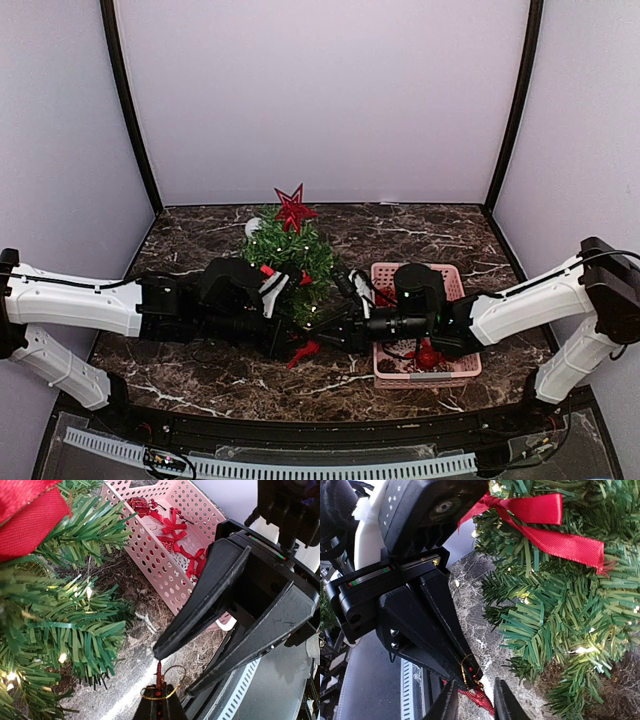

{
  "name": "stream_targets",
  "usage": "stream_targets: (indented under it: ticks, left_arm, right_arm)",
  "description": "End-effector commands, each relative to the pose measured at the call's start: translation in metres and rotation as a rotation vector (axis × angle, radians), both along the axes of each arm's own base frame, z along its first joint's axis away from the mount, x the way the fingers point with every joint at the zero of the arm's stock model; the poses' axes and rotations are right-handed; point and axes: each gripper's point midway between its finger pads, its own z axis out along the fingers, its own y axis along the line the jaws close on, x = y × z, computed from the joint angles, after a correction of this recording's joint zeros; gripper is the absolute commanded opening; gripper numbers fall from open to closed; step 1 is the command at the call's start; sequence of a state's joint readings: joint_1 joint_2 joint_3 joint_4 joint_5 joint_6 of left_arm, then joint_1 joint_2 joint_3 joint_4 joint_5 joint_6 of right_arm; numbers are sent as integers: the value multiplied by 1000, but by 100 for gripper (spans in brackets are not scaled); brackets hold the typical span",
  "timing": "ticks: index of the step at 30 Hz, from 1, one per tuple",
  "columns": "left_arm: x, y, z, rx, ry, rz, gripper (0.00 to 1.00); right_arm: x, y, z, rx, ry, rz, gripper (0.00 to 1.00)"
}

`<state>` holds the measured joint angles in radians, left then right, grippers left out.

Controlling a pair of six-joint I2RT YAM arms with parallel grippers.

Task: Decorate the small christmas tree
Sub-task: Hang the ornament deer on the branch.

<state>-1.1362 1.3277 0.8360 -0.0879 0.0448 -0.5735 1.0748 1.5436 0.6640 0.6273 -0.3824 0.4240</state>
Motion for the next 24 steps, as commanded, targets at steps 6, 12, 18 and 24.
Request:
stream_targets:
  ticks: [6, 12, 18, 24]
  left_arm:
    - [1, 0, 10, -18, 1, -3, 0]
    - [3, 4, 5, -6, 7, 11, 0]
    - [6, 4, -1, 17, 8, 29, 0]
    - [14, 4, 0, 26, 3, 59, 0]
  right_arm:
    - [-1, 6, 18, 56, -31, -4, 5]
    - [11, 1, 19, 94, -8, -94, 0]
    - [18, 5, 15, 104, 23, -125, 0]
    - [24, 4, 12, 95, 24, -163, 0]
